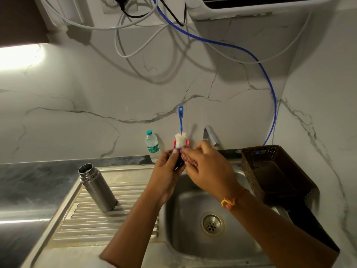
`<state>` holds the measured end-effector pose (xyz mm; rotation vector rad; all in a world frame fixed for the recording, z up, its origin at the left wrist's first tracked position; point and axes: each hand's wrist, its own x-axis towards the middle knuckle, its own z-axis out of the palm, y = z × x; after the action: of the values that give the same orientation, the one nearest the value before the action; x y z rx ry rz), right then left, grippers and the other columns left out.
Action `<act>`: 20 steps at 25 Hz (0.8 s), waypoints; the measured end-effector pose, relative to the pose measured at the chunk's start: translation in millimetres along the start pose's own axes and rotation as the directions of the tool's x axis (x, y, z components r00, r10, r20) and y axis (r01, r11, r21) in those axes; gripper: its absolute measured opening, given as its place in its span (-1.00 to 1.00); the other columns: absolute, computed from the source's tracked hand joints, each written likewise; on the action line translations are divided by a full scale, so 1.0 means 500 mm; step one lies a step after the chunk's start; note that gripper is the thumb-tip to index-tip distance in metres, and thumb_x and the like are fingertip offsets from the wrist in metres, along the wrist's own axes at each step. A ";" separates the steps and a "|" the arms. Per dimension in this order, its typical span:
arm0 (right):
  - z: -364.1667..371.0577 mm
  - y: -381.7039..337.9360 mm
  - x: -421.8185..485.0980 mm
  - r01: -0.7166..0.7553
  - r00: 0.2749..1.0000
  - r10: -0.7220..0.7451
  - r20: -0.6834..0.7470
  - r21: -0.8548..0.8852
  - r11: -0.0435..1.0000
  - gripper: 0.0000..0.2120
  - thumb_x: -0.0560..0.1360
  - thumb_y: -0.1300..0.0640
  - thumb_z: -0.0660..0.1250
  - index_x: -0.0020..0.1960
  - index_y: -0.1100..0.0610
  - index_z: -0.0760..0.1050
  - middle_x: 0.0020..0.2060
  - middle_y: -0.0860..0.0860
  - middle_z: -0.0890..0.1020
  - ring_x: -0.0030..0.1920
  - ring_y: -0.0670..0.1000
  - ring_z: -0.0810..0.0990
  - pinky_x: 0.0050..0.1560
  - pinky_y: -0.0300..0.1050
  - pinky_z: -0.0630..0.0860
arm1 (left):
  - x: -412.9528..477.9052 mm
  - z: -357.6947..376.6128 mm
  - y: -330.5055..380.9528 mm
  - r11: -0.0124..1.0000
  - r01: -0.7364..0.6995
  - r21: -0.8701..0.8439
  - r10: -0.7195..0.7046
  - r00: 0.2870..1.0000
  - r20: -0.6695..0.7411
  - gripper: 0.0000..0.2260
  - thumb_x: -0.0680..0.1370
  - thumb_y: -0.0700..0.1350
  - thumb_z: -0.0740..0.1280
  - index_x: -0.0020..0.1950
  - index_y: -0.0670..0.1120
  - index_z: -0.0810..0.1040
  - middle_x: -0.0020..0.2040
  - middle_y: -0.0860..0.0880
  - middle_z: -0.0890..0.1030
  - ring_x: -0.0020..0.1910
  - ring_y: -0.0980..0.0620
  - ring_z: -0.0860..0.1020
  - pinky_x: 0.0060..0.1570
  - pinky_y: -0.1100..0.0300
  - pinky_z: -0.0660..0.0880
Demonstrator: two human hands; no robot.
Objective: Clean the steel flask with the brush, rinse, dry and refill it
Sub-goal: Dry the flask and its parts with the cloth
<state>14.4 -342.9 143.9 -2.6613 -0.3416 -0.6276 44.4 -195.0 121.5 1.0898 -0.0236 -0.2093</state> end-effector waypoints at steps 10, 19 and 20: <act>0.008 -0.008 0.004 0.175 0.978 -0.164 0.131 -0.080 0.981 -0.62 0.55 0.15 0.37 0.35 0.03 0.47 0.24 0.02 0.47 0.19 0.05 0.47 0.21 -0.06 0.52 | -0.007 -0.001 -0.004 0.980 -0.124 0.155 0.131 0.991 -0.036 -0.78 0.66 -0.13 0.30 0.27 -0.17 0.54 0.08 -0.15 0.67 0.07 -0.03 0.68 0.13 0.09 0.62; 0.025 -0.016 0.003 0.195 0.960 -0.222 -0.173 -0.158 0.968 -0.53 0.52 0.19 0.40 0.42 0.08 0.47 0.30 0.05 0.54 0.24 0.10 0.51 0.25 0.02 0.55 | -0.011 -0.006 0.036 0.999 -0.050 0.007 0.051 0.998 -0.043 -0.64 0.65 0.02 0.30 0.33 -0.18 0.55 0.15 -0.18 0.69 0.17 -0.11 0.67 0.18 0.03 0.61; 0.021 -0.016 0.006 0.203 0.955 -0.231 -0.186 -0.157 0.967 -0.52 0.52 0.18 0.40 0.43 0.07 0.45 0.31 0.05 0.53 0.25 0.11 0.51 0.25 0.02 0.56 | -0.013 -0.005 0.038 0.999 -0.036 -0.017 0.035 0.998 -0.055 -0.63 0.64 0.04 0.31 0.32 -0.18 0.56 0.14 -0.18 0.69 0.15 -0.10 0.68 0.13 0.06 0.62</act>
<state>18.8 -331.0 138.9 -2.6766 -0.5559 -1.0162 41.4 -183.3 137.7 1.0761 0.0075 -0.1475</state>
